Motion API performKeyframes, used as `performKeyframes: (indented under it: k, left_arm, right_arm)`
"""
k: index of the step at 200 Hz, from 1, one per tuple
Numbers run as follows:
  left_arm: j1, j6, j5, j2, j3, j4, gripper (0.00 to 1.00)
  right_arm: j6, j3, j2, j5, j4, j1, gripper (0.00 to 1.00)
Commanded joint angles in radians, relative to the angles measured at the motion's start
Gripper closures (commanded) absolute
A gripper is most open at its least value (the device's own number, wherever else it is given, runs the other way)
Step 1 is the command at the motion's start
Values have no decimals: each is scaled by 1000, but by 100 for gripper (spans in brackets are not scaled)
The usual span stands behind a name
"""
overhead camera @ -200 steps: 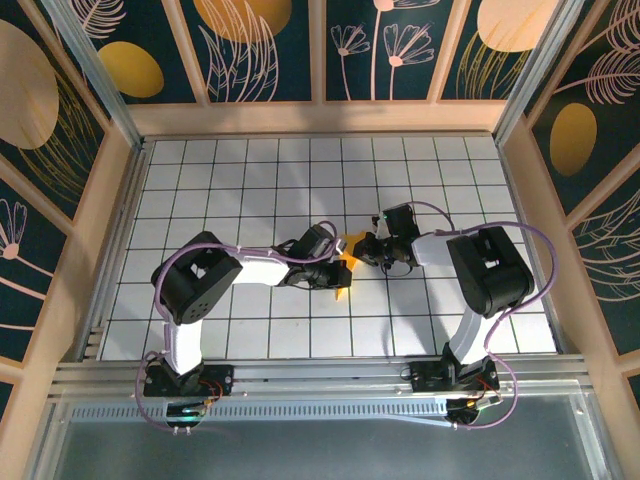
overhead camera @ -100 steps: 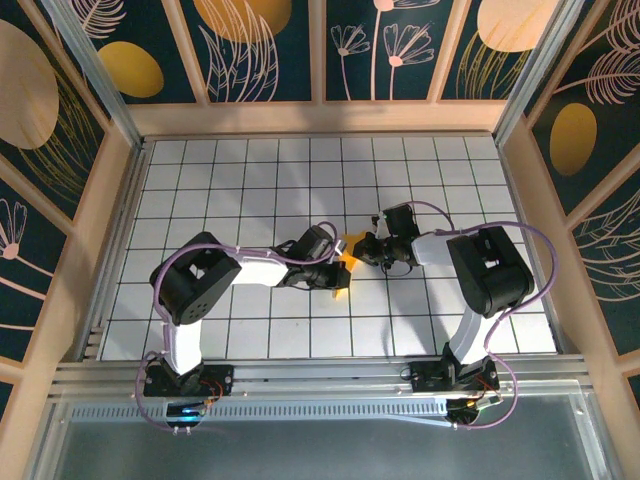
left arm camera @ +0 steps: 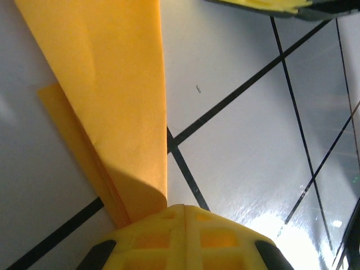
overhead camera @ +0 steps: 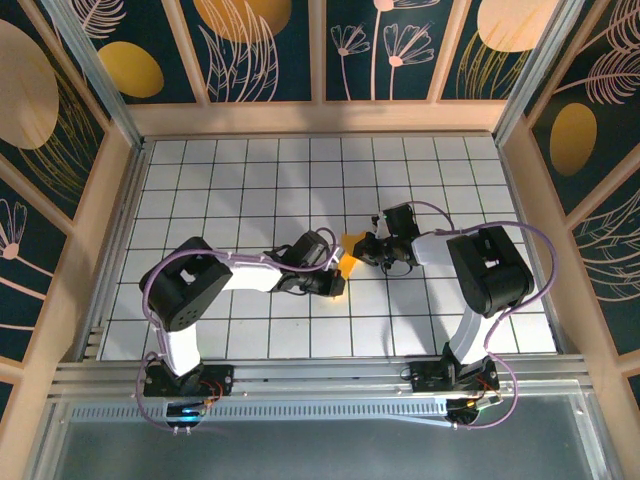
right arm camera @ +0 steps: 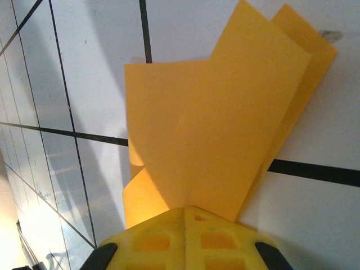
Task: Fold a paper plane with a square sheet of paper (fold left side to right side)
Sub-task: Fold the wing for the fifth time at the center of the table.
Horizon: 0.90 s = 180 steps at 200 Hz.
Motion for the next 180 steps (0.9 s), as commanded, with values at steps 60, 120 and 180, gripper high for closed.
performKeyframes:
  k: [60, 120, 180]
  left_arm:
    - [-11, 125, 13, -49, -74, -145, 100]
    - [-11, 136, 16, -89, -134, -127, 100]
    - [-11, 79, 20, -205, -177, -89, 99]
  right_arm:
    - [-36, -12, 53, 88, -101, -22, 100]
    - [-38, -8, 54, 88, -104, -21, 100]
    - [-59, 41, 42, 74, -123, -21, 100]
